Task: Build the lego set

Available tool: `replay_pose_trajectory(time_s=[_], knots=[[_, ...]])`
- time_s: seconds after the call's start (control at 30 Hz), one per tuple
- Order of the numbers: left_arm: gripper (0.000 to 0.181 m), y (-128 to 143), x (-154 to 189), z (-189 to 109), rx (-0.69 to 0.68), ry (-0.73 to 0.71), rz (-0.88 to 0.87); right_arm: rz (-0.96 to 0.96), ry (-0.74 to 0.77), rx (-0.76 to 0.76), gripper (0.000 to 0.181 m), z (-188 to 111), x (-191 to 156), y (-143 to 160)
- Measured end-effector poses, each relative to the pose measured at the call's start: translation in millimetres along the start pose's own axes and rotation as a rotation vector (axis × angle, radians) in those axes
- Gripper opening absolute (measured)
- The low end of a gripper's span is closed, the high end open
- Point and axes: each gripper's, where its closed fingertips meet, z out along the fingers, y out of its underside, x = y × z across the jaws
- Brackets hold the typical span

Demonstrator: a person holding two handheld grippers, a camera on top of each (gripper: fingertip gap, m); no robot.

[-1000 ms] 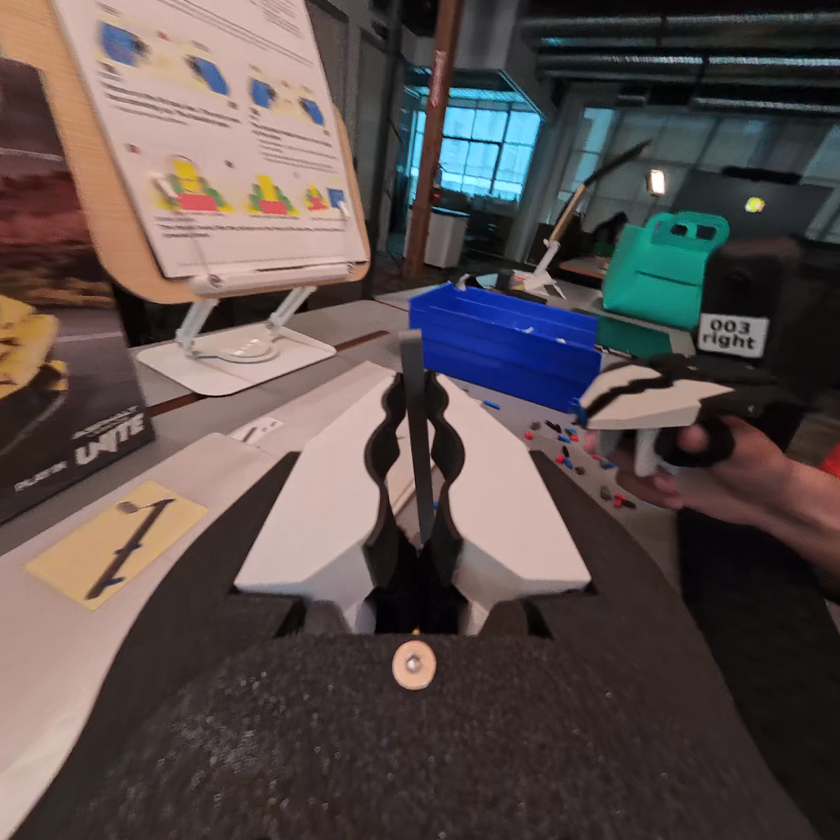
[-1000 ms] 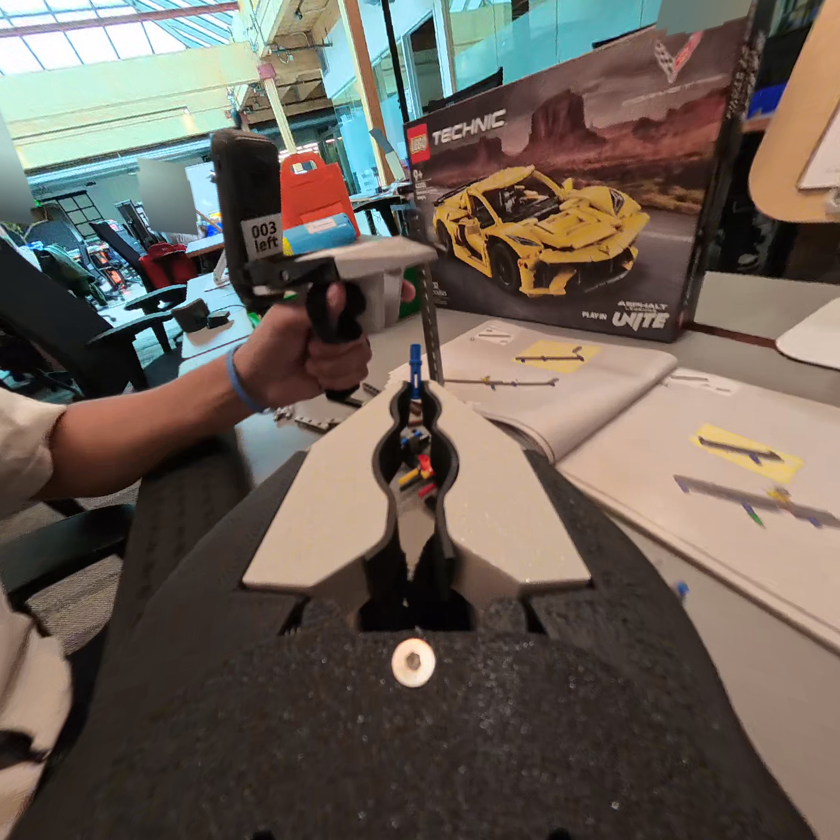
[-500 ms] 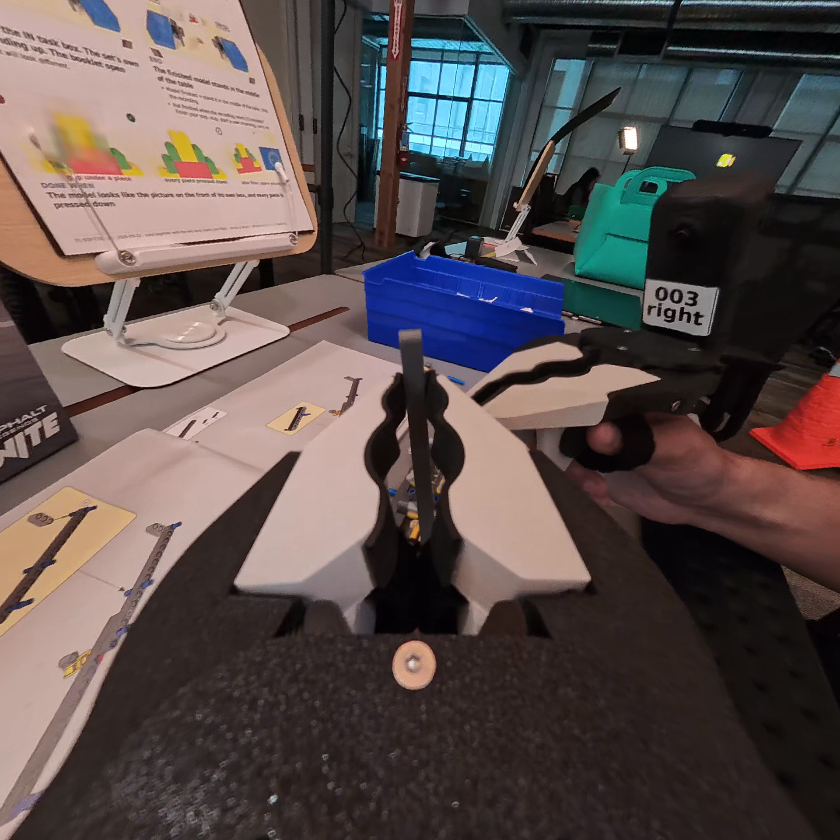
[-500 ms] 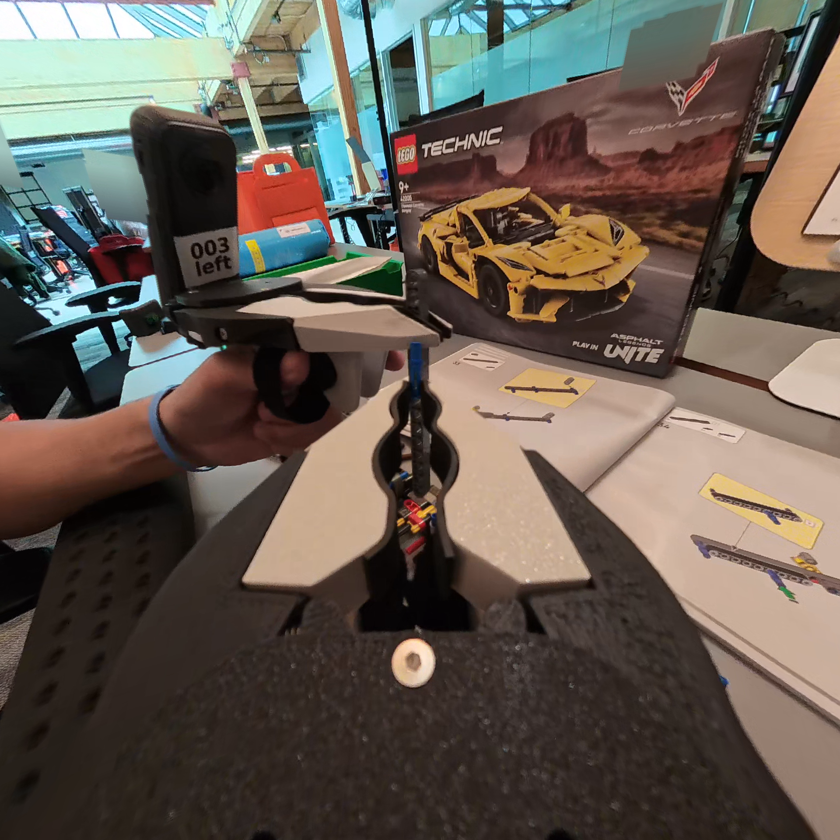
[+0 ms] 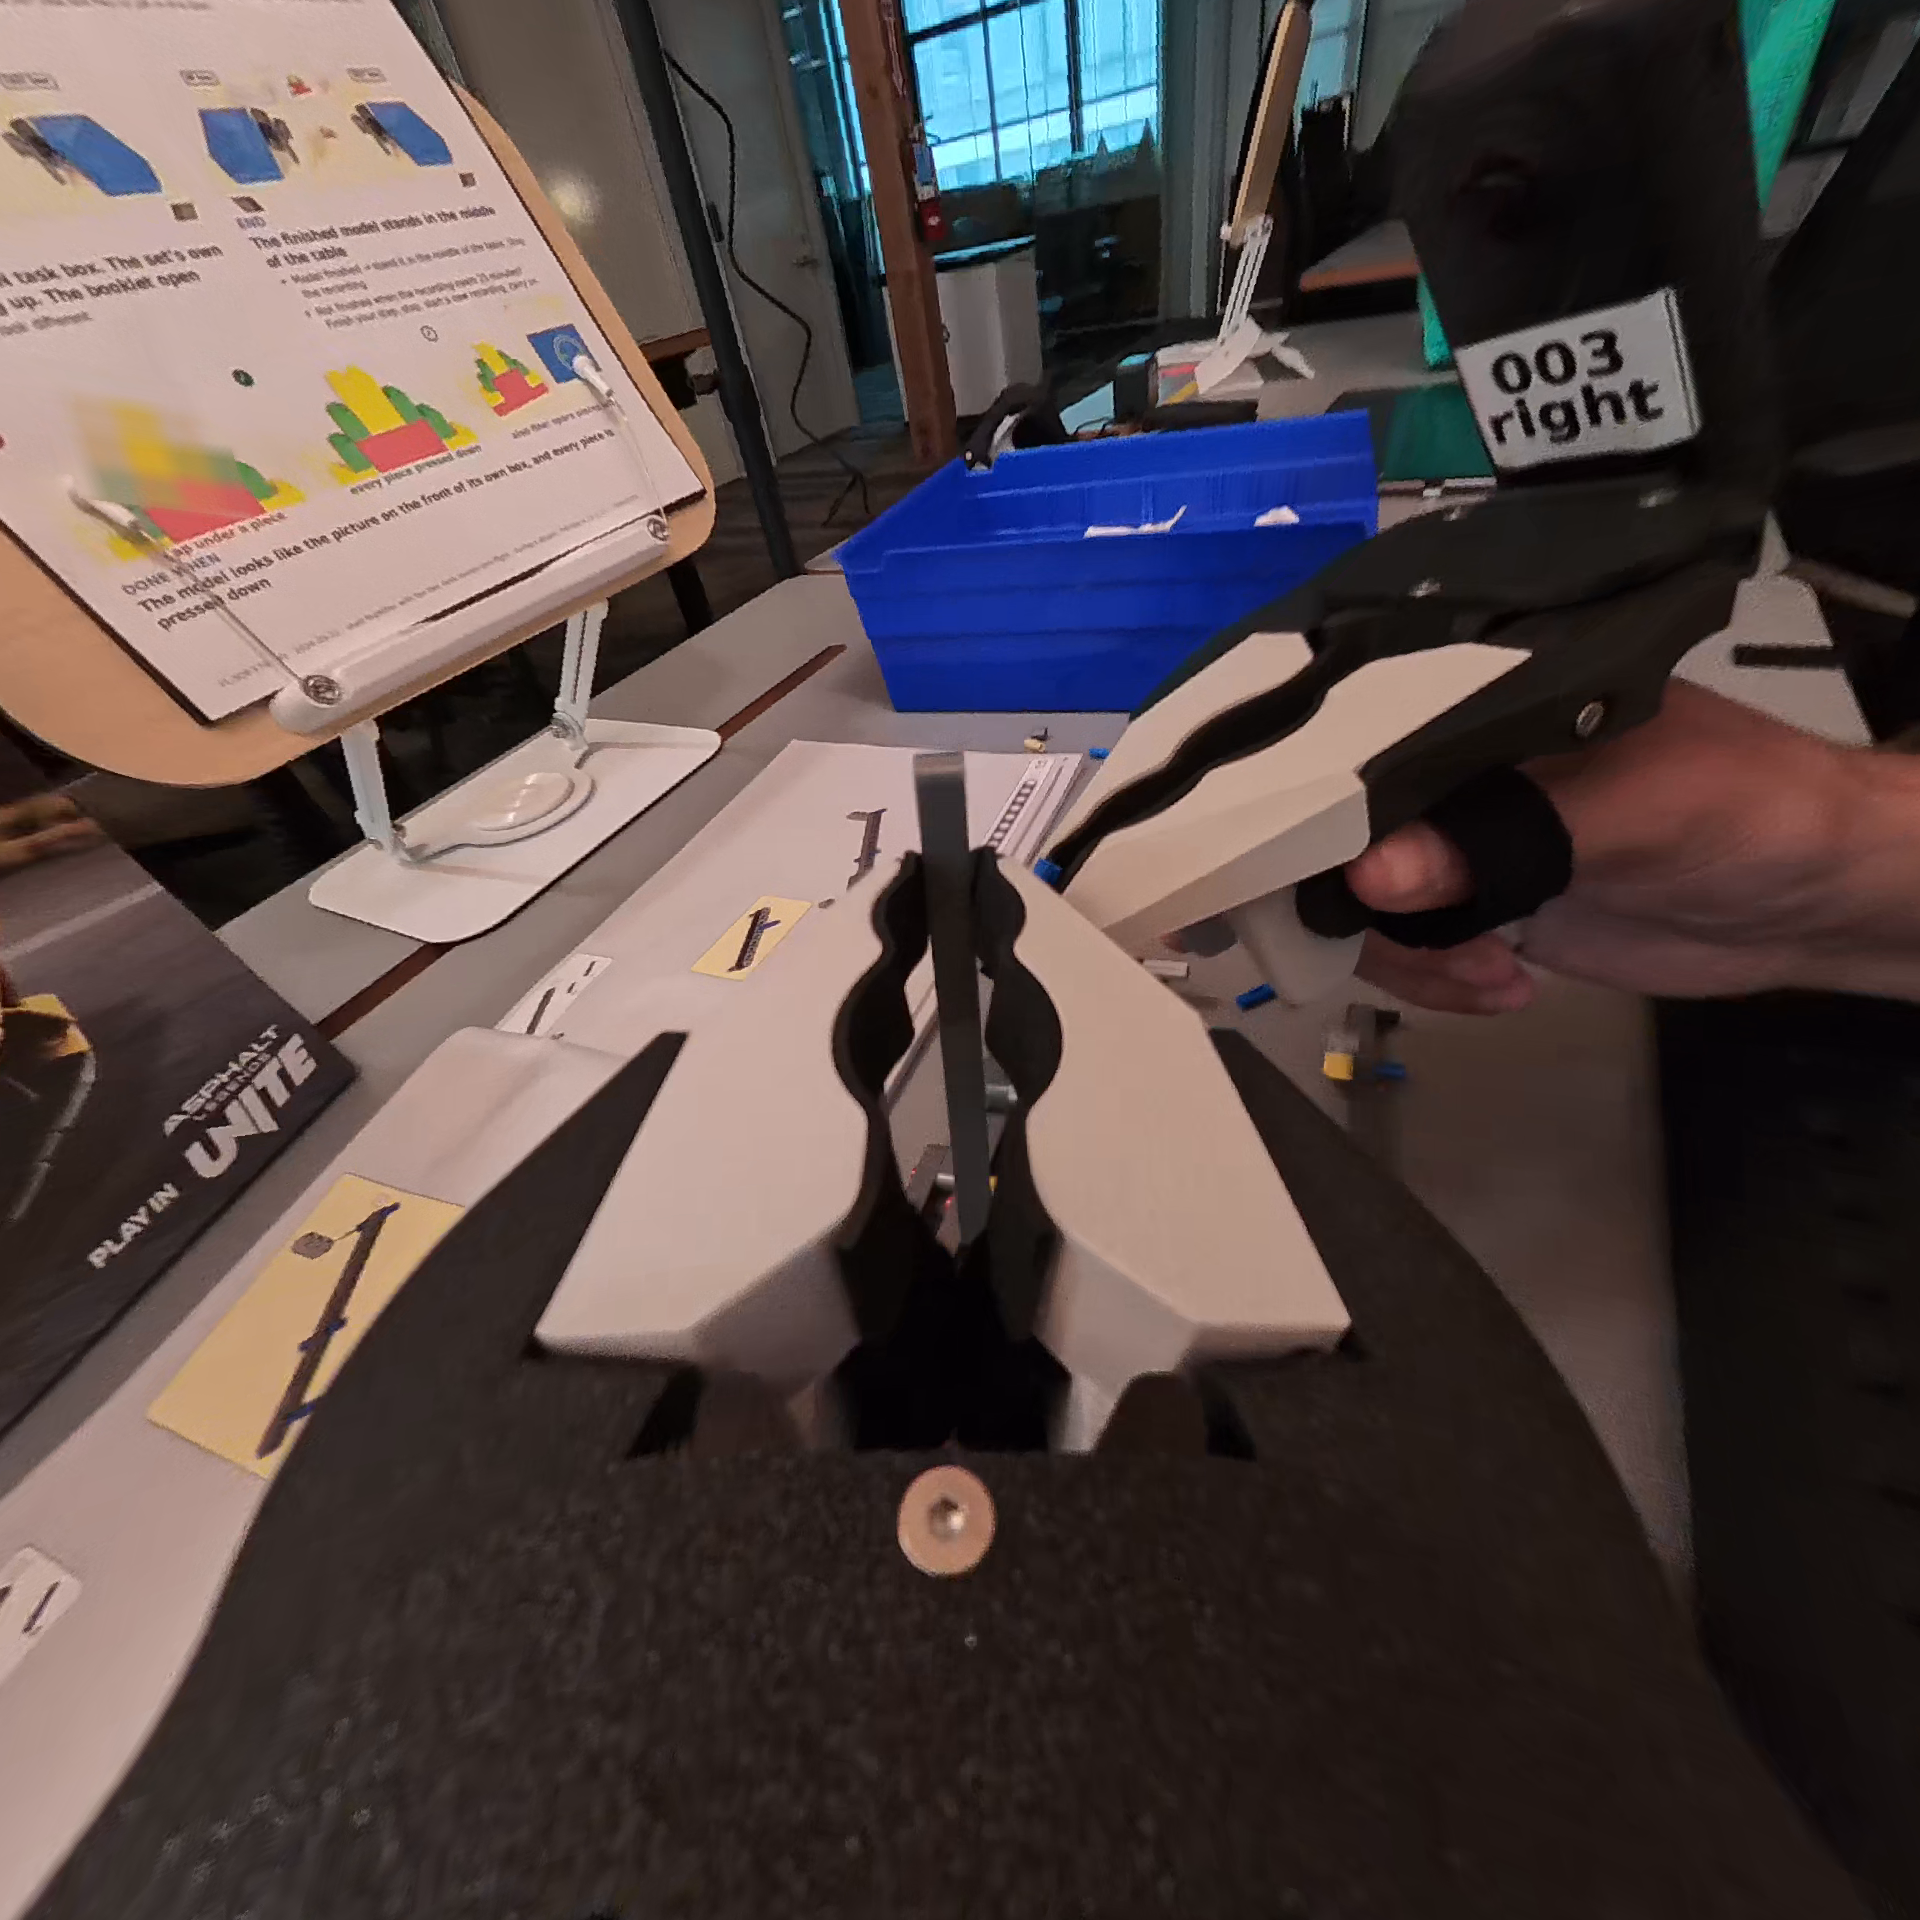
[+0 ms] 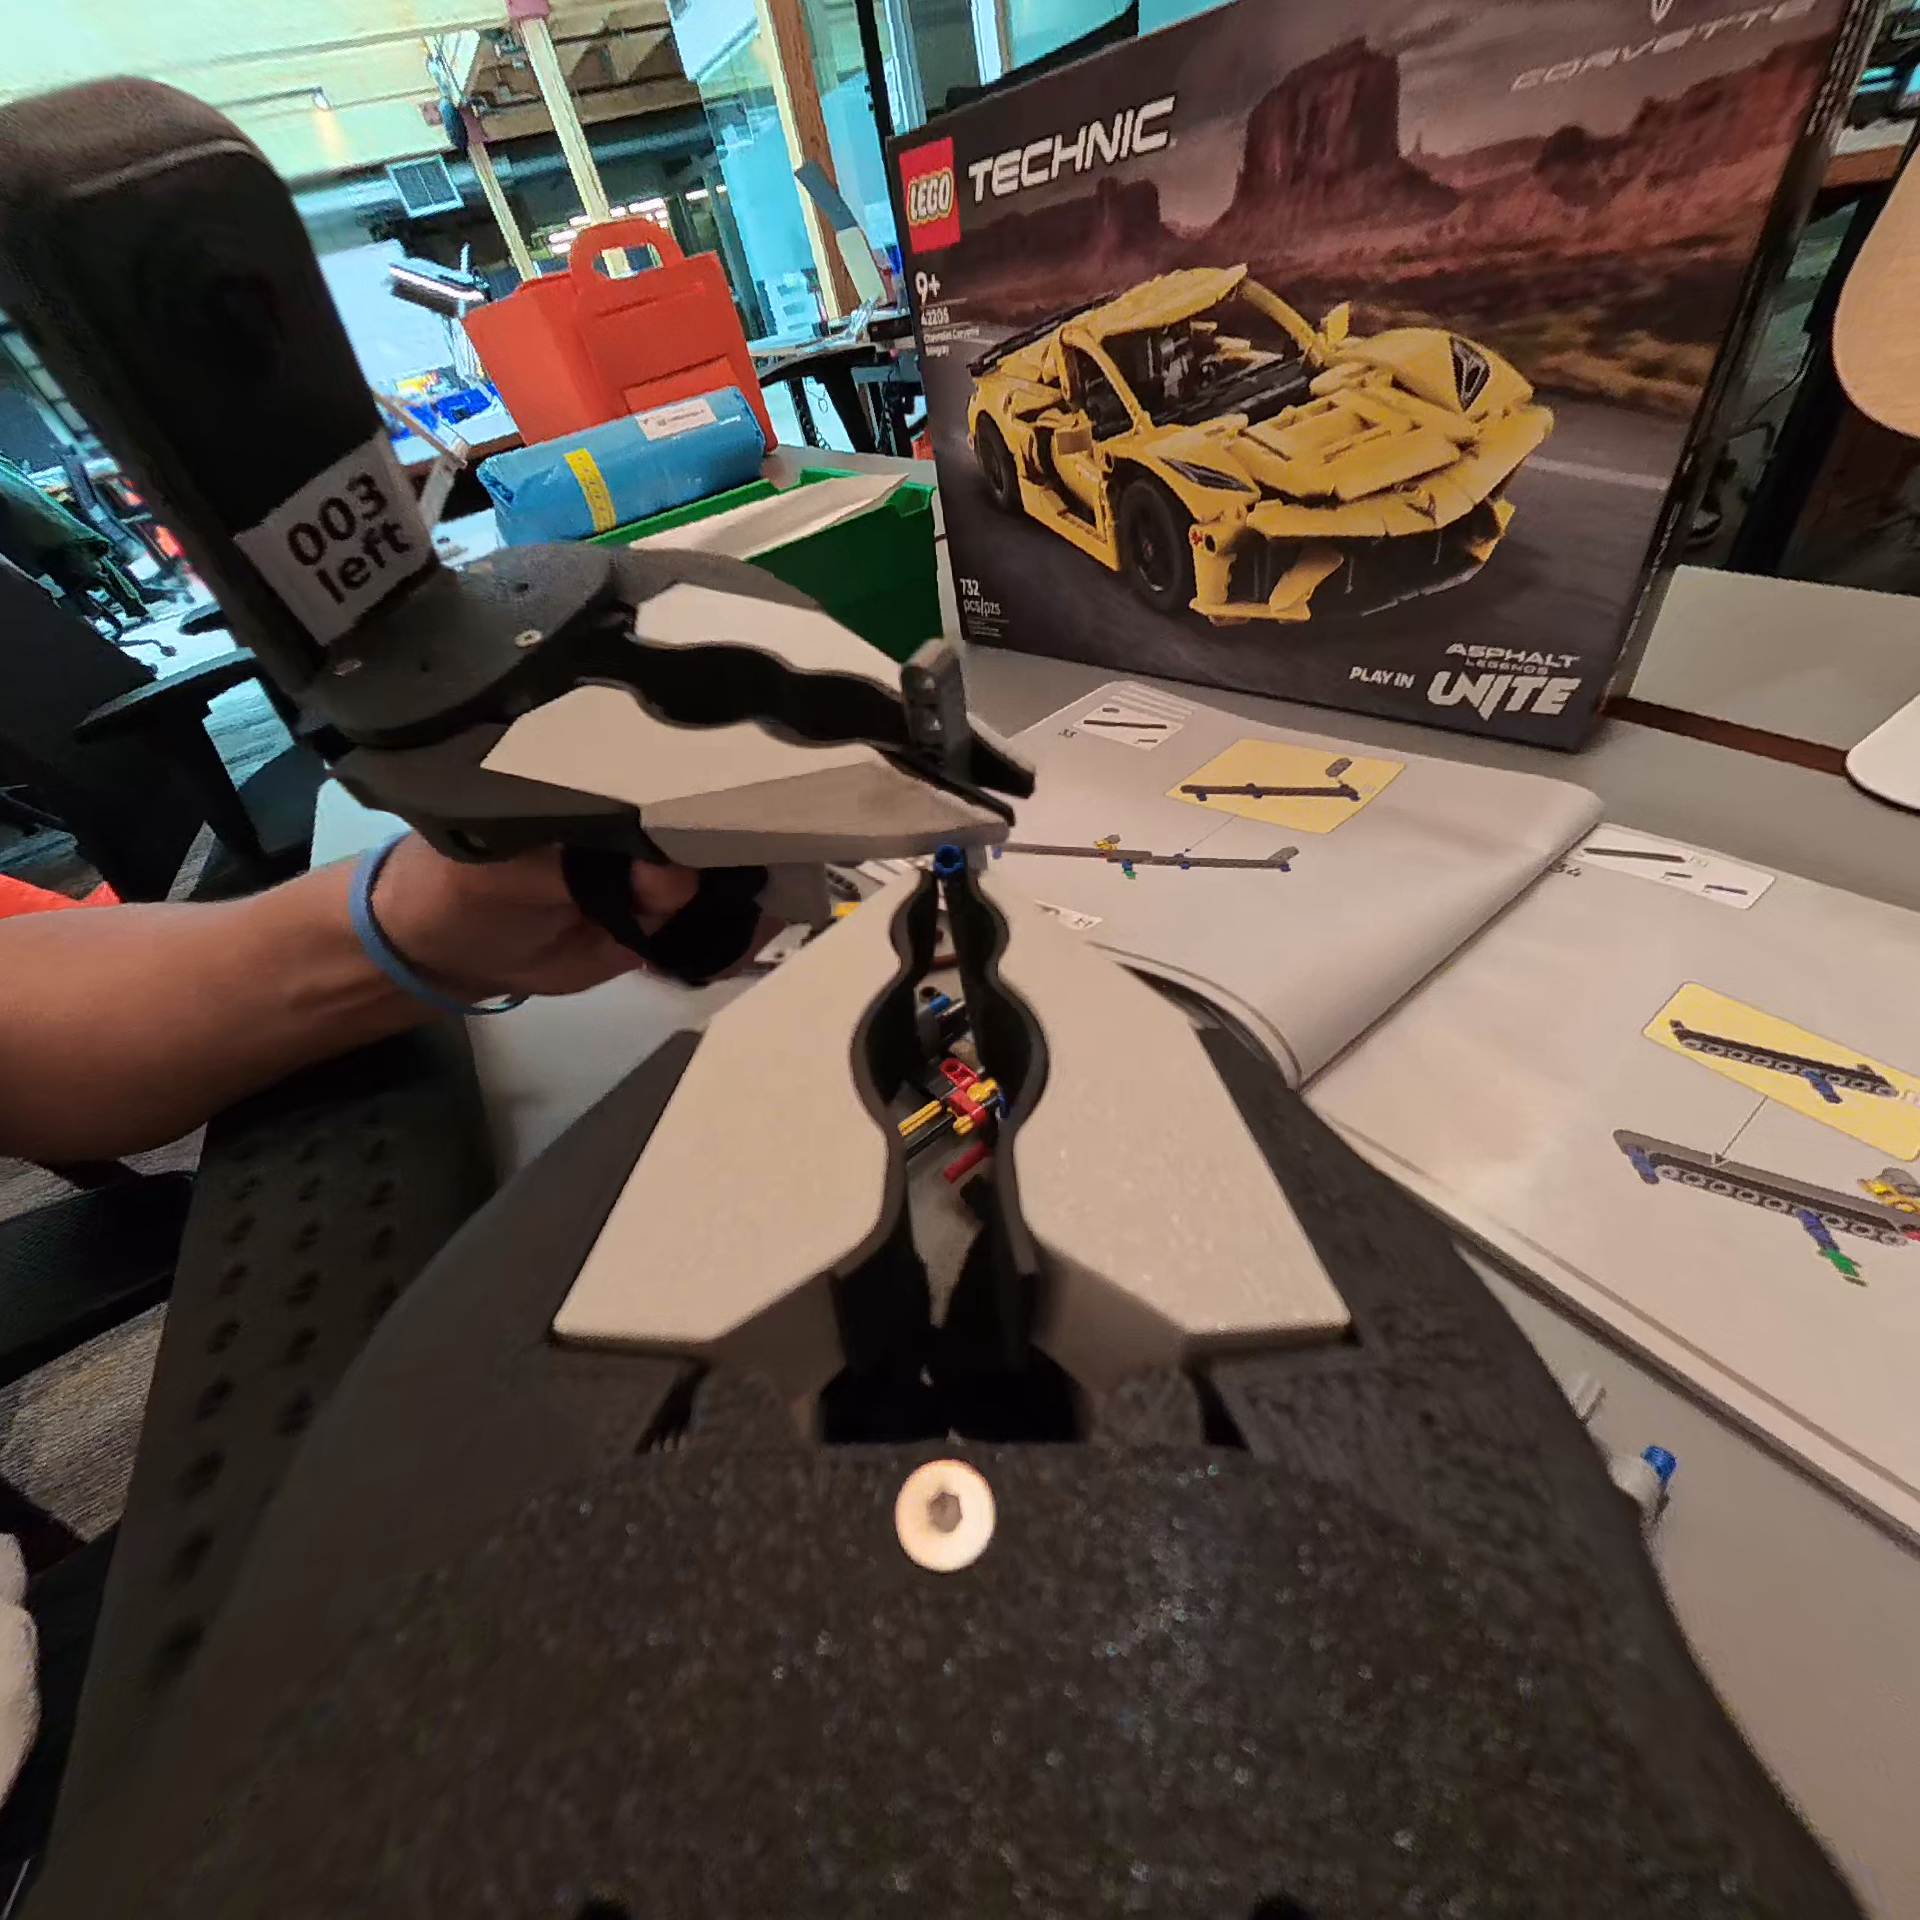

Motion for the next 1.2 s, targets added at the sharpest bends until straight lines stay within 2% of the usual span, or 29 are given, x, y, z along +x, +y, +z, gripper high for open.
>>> replay_pose_trajectory(time_s=[0.1, 0.2, 0.27, 0.33, 0.5, 0.67, 1.2], knots=[[0.006, 5, -1, 1, -0.031, -0.01, 0.048, -0.014, 0.004, -0.048, 0.002, -4, 3, 7], [0.006, 6, -18, -4, -0.034, -0.064, 0.043, -0.076, -0.006, -0.286, 0.002, -21, 14, 42], [0.006, 2, -28, -10, -0.012, -0.079, 0.004, -0.136, 0.019, -0.468, 0.002, -44, 34, 68], [0.006, -1, -35, -14, 0.009, -0.091, -0.016, -0.142, -0.034, -0.636, 0.002, -67, 42, 95], [0.006, -3, -39, -17, 0.022, -0.102, -0.017, -0.186, -0.081, -0.809, 0.002, -89, 54, 122], [0.006, 1, -38, -14, 0.009, -0.095, -0.013, -0.253, -0.102, -0.886, 0.002, -92, 55, 134], [0.007, 2, -37, -13, 0.003, -0.084, -0.022, -0.272, -0.123, -0.936, 0.005, -97, 54, 138]])
